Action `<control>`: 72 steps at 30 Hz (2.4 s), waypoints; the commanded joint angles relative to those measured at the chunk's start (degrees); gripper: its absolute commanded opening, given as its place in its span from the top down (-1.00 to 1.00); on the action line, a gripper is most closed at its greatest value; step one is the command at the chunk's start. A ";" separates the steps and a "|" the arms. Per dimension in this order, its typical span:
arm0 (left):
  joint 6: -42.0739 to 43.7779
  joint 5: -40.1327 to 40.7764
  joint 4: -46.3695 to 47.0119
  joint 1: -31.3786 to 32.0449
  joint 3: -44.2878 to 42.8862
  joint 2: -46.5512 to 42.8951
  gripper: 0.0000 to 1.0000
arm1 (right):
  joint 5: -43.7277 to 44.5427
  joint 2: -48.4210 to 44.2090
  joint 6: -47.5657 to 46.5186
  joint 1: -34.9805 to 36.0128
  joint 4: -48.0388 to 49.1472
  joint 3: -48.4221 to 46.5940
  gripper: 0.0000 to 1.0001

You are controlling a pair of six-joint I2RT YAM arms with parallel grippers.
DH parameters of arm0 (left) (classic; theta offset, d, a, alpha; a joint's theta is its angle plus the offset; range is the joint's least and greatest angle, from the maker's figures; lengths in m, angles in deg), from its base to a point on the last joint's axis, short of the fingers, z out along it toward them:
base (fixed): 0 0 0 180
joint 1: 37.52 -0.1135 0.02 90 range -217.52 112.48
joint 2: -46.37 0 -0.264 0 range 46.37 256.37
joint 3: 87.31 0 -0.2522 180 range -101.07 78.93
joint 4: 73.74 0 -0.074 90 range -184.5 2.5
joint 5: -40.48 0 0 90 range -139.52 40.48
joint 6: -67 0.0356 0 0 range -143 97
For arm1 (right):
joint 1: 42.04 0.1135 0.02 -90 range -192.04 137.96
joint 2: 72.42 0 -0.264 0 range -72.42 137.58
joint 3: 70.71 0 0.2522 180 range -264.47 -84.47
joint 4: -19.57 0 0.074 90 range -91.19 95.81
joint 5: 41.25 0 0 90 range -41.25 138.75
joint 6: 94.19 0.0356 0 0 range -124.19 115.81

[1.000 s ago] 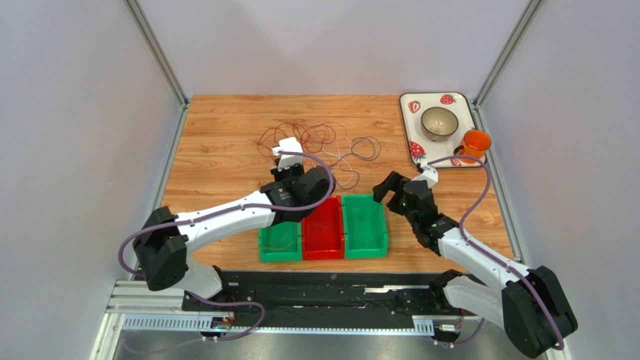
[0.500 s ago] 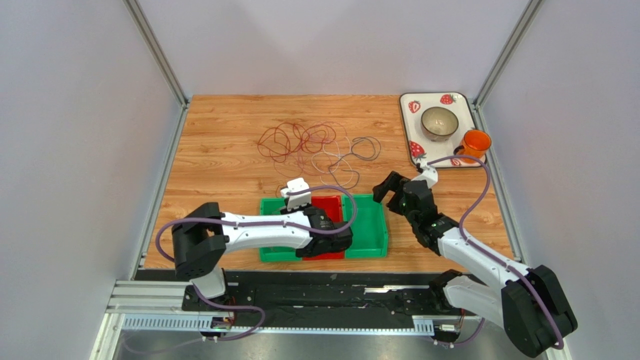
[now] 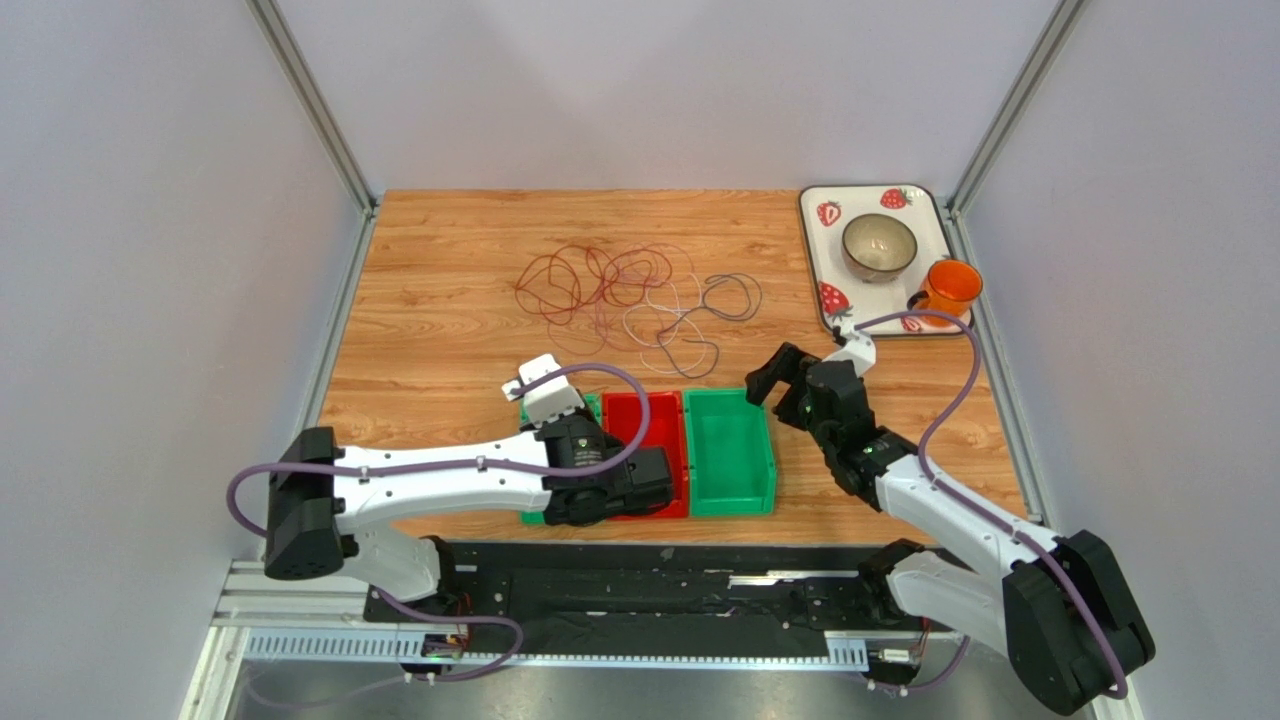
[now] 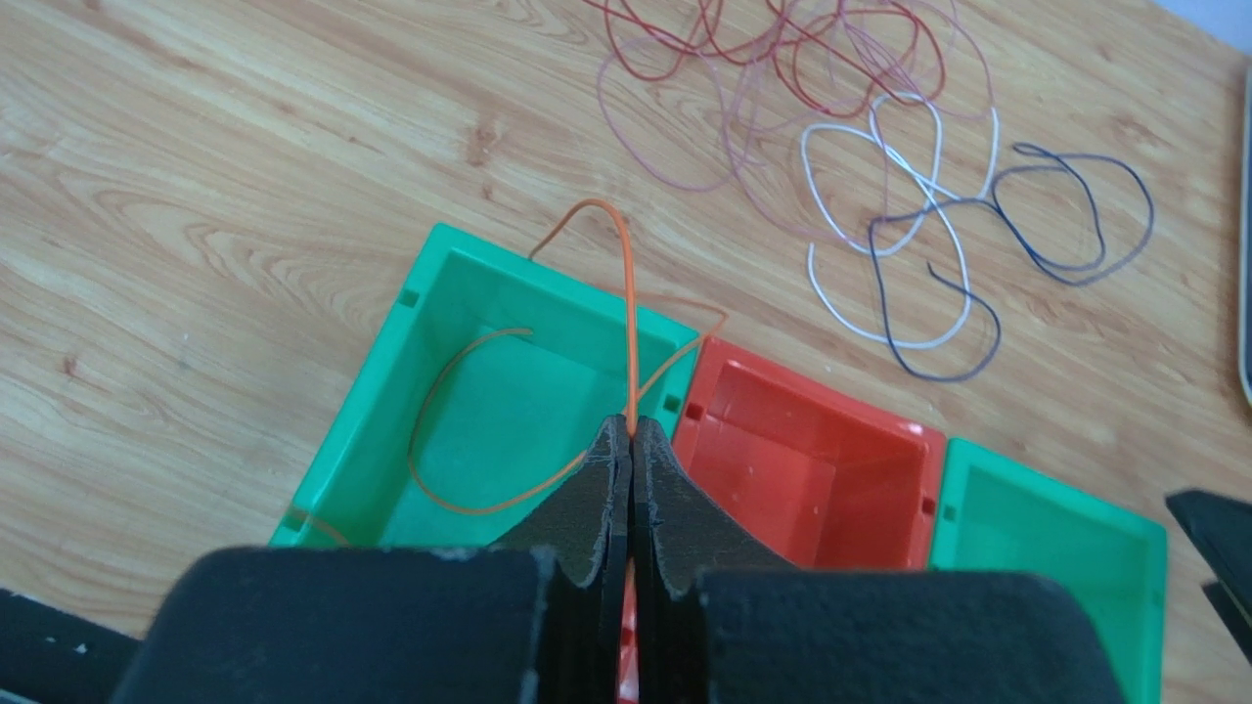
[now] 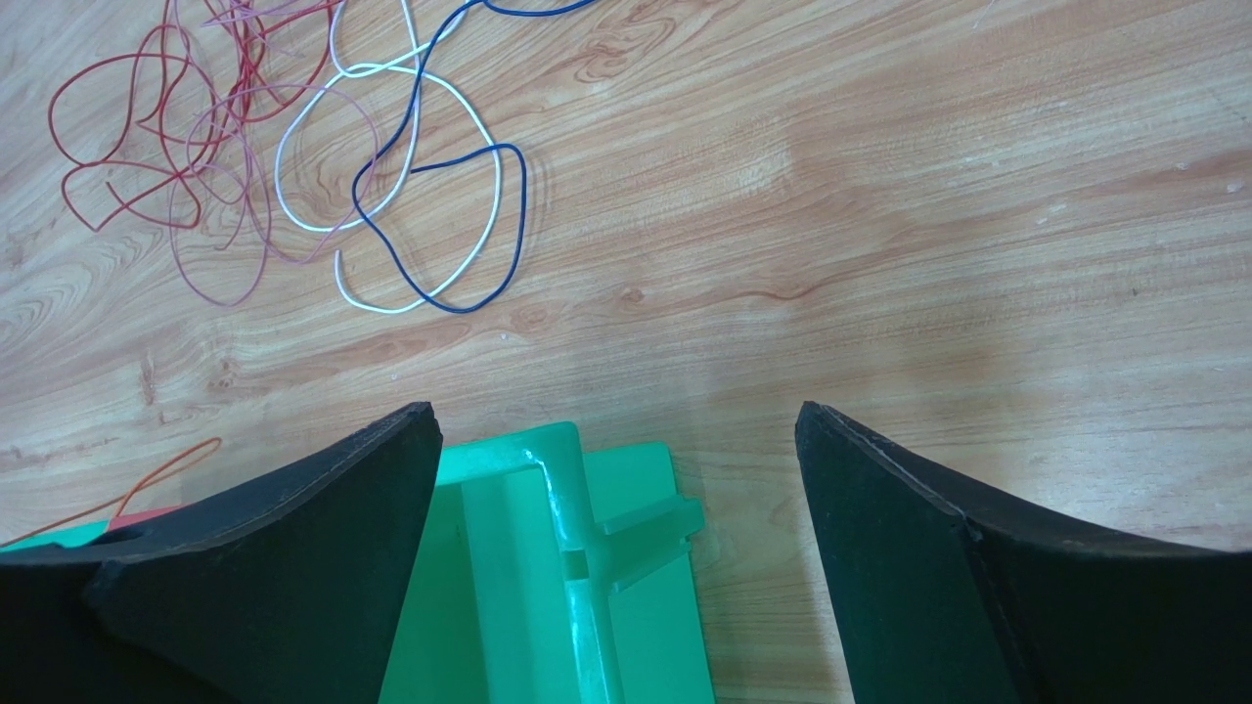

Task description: Untangle the cables

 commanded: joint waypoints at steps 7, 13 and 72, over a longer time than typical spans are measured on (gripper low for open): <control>10.07 2.07 -19.95 6.52 -5.32 -4.25 1.00 | 0.24 -0.48 0.25 -0.33 0.62 -2.36 -0.91; 5.60 -5.92 -19.86 6.61 -0.51 -7.24 1.00 | 0.33 -0.57 0.34 -0.33 0.53 -2.36 -0.91; 76.92 -44.24 17.04 -33.96 -8.14 -12.79 -0.52 | 0.16 -0.31 0.25 -0.33 0.36 -2.62 -0.91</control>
